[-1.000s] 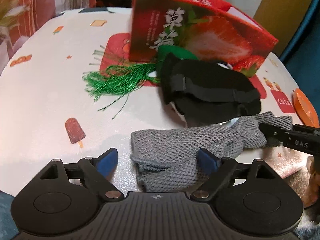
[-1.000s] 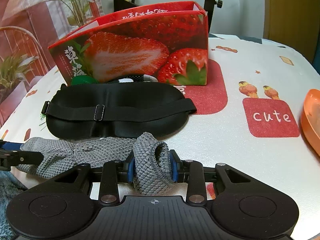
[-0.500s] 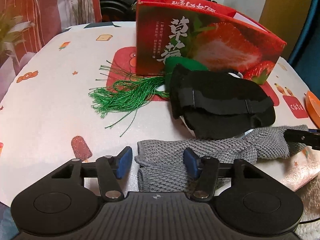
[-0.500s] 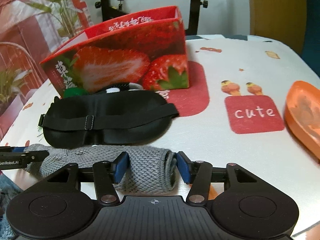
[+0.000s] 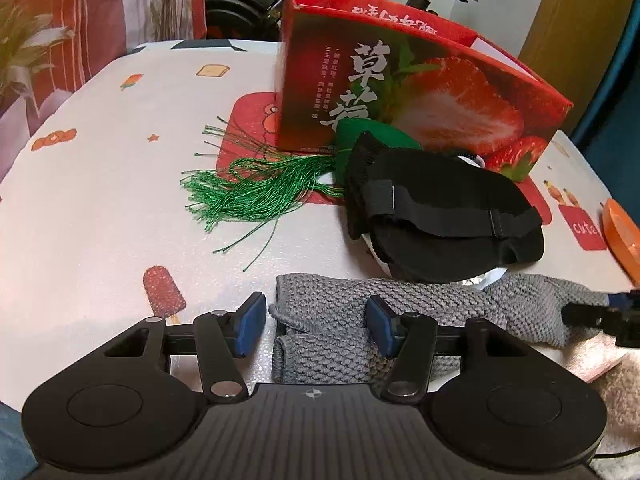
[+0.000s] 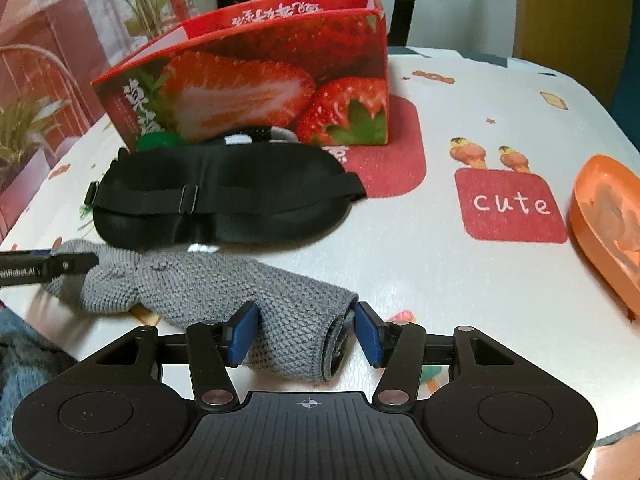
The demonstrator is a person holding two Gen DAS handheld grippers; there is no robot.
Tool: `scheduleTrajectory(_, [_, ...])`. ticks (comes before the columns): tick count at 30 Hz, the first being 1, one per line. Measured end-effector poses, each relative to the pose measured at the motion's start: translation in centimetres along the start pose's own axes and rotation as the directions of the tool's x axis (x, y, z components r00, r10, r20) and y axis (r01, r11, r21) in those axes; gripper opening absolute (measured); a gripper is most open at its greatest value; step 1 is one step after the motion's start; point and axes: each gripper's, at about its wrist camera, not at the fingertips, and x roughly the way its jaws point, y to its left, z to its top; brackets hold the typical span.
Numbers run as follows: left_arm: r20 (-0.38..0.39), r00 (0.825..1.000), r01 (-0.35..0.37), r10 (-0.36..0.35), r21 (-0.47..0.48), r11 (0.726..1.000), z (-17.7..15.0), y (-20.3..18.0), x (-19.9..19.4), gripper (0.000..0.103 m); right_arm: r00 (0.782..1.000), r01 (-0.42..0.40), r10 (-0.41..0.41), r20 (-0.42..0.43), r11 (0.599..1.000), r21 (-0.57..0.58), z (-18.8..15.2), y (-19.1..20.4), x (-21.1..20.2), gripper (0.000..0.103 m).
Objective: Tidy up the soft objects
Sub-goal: 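Lift the grey sock with the right gripper off the table, then carry the grey sock with the right gripper over the red box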
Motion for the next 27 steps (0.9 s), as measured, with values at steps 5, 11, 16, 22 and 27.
scheduleTrajectory(5, [-0.006, 1.000, 0.024, -0.024, -0.011, 1.000, -0.1, 0.2, -0.2, 0.062, 1.000, -0.029, 0.029, 0.002, 1.000, 0.002, -0.1, -0.1, 0.1, 0.030])
scheduleTrajectory(11, [-0.008, 1.000, 0.030, -0.030, 0.009, 0.999, -0.3, -0.2, -0.3, 0.059, 0.999, -0.050, 0.050, 0.008, 0.999, -0.010, -0.1, 0.2, 0.3, 0.020])
scheduleTrajectory(16, [-0.002, 0.999, 0.047, -0.047, -0.003, 0.999, -0.3, 0.1, -0.5, 0.017, 0.998, -0.060, 0.061, 0.023, 0.998, -0.016, 0.0, 0.4, 0.2, 0.017])
scheduleTrajectory(22, [0.093, 0.994, 0.057, -0.052, -0.049, 0.997, -0.1, 1.1, -2.7, 0.013, 0.981, -0.138, 0.146, 0.131, 0.988, -0.062, 0.9, 1.1, -2.1, 0.016])
scheduleTrajectory(27, [0.209, 0.976, 0.066, -0.053, -0.059, 0.996, 1.1, 1.3, -5.8, 0.012, 0.962, -0.181, 0.195, 0.191, 0.979, -0.090, 2.4, 1.5, -3.8, 0.016])
